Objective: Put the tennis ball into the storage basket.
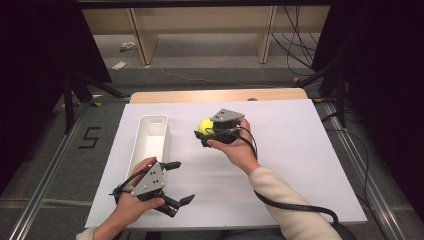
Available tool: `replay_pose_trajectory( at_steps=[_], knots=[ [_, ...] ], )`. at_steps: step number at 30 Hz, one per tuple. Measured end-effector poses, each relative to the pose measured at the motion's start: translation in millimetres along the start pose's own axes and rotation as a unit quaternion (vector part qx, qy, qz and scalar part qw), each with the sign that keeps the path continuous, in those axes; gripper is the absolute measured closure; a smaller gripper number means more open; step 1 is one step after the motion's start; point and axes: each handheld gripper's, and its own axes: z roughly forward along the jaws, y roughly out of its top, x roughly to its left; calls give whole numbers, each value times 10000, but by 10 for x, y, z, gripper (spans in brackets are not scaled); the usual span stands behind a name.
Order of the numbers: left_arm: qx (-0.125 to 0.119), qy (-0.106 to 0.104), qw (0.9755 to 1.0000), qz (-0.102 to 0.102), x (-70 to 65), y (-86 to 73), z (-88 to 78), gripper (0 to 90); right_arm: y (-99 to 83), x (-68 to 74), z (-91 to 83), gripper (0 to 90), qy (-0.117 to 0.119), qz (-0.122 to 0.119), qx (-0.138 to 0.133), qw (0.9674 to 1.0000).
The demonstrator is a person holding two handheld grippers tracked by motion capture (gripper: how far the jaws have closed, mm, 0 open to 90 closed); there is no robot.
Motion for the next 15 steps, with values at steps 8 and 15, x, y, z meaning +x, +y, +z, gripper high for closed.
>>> replay_pose_trajectory(
  at_steps=[8,15],
  knots=[
    [-7,-9,10000,1,-4,2,-2,0,26,55,-19,263,40,-43,-44,10000],
    [-3,-8,10000,3,-5,2,0,0,54,70,-39,263,43,-65,-94,9999]
  ],
)
